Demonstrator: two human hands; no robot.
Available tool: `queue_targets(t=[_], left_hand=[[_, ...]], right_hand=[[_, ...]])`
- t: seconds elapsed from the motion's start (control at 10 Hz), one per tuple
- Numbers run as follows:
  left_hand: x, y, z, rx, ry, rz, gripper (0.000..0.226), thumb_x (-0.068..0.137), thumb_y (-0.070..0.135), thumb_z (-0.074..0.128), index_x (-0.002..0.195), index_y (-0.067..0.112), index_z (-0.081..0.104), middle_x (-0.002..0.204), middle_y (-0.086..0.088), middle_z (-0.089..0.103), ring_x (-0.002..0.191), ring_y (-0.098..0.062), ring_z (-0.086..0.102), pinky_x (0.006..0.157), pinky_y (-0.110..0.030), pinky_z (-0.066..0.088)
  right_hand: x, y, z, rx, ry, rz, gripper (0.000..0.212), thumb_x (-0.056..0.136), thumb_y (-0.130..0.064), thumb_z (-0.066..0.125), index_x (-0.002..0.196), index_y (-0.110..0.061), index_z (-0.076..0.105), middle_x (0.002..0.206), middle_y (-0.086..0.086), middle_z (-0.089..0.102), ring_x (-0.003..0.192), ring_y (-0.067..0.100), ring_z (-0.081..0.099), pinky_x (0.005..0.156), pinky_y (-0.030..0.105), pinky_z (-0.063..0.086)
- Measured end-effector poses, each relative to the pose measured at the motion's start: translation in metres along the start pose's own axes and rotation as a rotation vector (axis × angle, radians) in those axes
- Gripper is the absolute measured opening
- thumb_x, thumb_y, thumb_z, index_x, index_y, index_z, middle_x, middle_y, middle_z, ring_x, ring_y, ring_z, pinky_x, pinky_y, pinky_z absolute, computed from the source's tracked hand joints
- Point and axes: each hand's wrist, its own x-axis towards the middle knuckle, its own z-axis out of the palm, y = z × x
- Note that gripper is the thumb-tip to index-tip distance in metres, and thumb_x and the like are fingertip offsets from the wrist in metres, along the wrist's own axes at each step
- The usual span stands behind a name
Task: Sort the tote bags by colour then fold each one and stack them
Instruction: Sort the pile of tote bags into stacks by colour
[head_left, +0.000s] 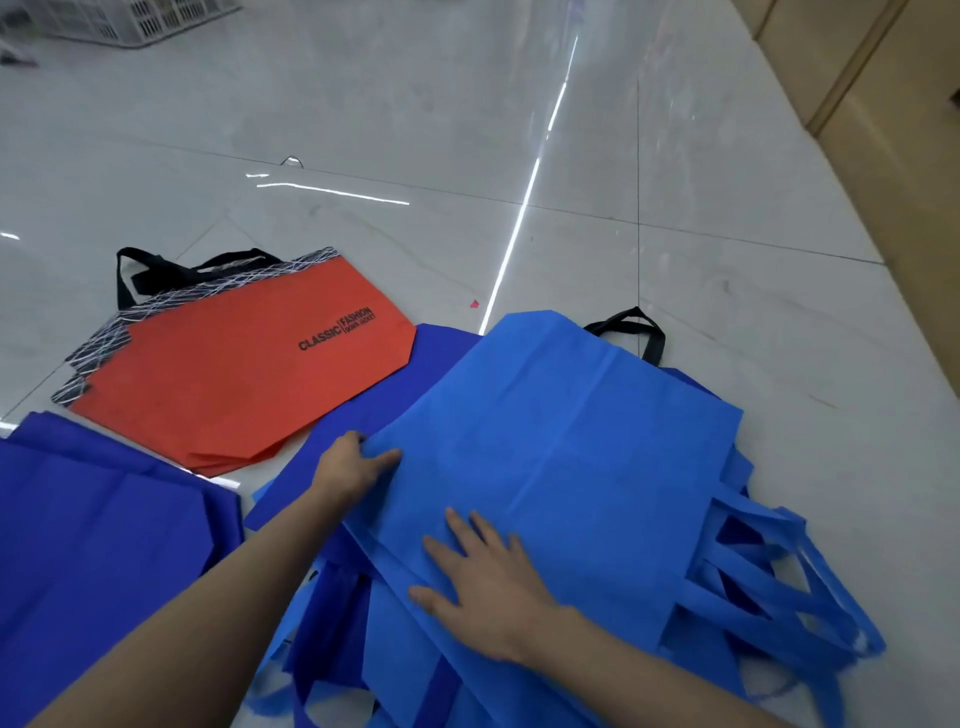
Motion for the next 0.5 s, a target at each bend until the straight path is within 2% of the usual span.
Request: queue_targets(t=[0.1, 0.2, 0.3, 0.4, 0.5], left_hand=[[-0.014, -0.002, -0.003, -0.121, -0.114, 0.005, 0.029, 0.090, 0.026, 0.062, 0.098, -0.002, 0.063, 0.100, -0.015, 0.067, 0.092, -0.032, 0.064, 0.083, -0.044, 0.052], [-0.041, -0.006, 0.001, -0.432, -0.119, -0.028, 0.015, 0.092, 0.023, 0.060, 0.091, 0.008, 0.063, 0.101, -0.015, 0.068, 0.086, -0.028, 0.065, 0.079, -0.042, 0.054], [-0.066, -0.008, 0.010, -0.694, -0.061, -0.058, 0.007, 0.093, 0.021, 0.058, 0.087, 0.016, 0.061, 0.096, -0.008, 0.068, 0.082, -0.022, 0.065, 0.070, -0.036, 0.053], [-0.084, -0.005, 0.021, -0.937, -0.027, -0.091, 0.007, 0.093, 0.019, 0.056, 0.093, 0.014, 0.061, 0.096, -0.006, 0.067, 0.084, -0.021, 0.065, 0.067, -0.032, 0.052], [-0.095, -0.006, 0.030, -1.115, -0.005, -0.132, 0.013, 0.094, 0.019, 0.055, 0.105, 0.012, 0.058, 0.107, -0.007, 0.064, 0.091, -0.022, 0.063, 0.068, -0.035, 0.052]], right_hand=[[-0.015, 0.009, 0.020, -0.240, 0.311, -0.082, 0.069, 0.094, -0.063, 0.013, 0.126, -0.019, 0.054, 0.140, 0.012, 0.045, 0.127, 0.031, 0.045, 0.100, 0.050, 0.042], [-0.036, 0.015, 0.050, -0.203, 0.584, -0.406, 0.030, 0.090, -0.045, 0.048, 0.078, -0.018, 0.055, 0.082, 0.001, 0.056, 0.070, 0.016, 0.053, 0.057, 0.027, 0.044], [-0.056, 0.004, 0.064, -0.108, 0.423, -0.256, 0.047, 0.092, -0.056, 0.044, 0.063, -0.020, 0.051, 0.063, -0.001, 0.056, 0.055, 0.014, 0.052, 0.048, 0.027, 0.038], [-0.061, -0.010, 0.049, 0.903, 0.233, 0.303, 0.058, 0.086, -0.067, 0.038, 0.077, -0.013, 0.057, 0.076, 0.006, 0.064, 0.067, 0.016, 0.060, 0.060, 0.032, 0.047], [-0.059, -0.014, 0.040, 1.784, 0.352, 0.495, 0.043, 0.089, -0.054, 0.048, 0.110, -0.017, 0.053, 0.111, 0.009, 0.062, 0.093, 0.020, 0.063, 0.069, 0.029, 0.051]])
